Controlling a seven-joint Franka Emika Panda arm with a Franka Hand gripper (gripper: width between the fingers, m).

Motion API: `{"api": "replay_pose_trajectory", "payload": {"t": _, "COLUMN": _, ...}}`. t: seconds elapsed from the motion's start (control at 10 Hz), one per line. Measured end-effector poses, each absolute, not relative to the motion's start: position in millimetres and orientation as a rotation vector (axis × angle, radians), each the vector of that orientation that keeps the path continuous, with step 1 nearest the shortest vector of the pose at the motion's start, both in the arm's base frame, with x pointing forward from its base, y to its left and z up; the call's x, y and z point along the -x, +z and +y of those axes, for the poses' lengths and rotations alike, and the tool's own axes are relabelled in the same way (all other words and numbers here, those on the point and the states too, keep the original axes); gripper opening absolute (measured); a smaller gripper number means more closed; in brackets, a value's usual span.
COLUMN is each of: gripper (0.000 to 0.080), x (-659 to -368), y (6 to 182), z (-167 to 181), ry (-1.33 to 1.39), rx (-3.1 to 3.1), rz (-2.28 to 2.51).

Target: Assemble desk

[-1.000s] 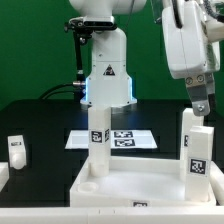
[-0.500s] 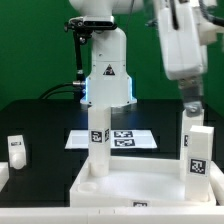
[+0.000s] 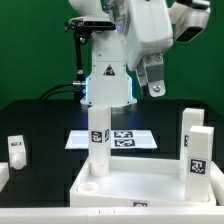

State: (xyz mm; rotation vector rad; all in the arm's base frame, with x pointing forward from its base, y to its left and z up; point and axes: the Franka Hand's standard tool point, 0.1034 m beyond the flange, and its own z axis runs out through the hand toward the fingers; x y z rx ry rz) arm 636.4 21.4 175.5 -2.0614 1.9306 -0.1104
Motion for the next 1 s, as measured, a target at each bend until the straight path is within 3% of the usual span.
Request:
{"api": "replay_pose_trajectory", "payload": {"t": 0.2, "gripper": 0.0649, "x": -636, "y": 175.5, "z": 18, "ry": -0.107, "rx": 2.038, "rz": 1.952}}
{"api": "replay_pose_trajectory", "payload": {"t": 0.5, "gripper": 0.0649, "x": -612, "y": 163.9, "z": -43, "ry": -0.109, "rx": 1.902, "rz": 2.095}}
{"api": "replay_pose_trajectory", "payload": {"t": 1.0, "gripper": 0.0649, "x": -609, "y": 156.2, "z": -45, "ry": -0.044, "rx": 1.599, "rz": 2.346}}
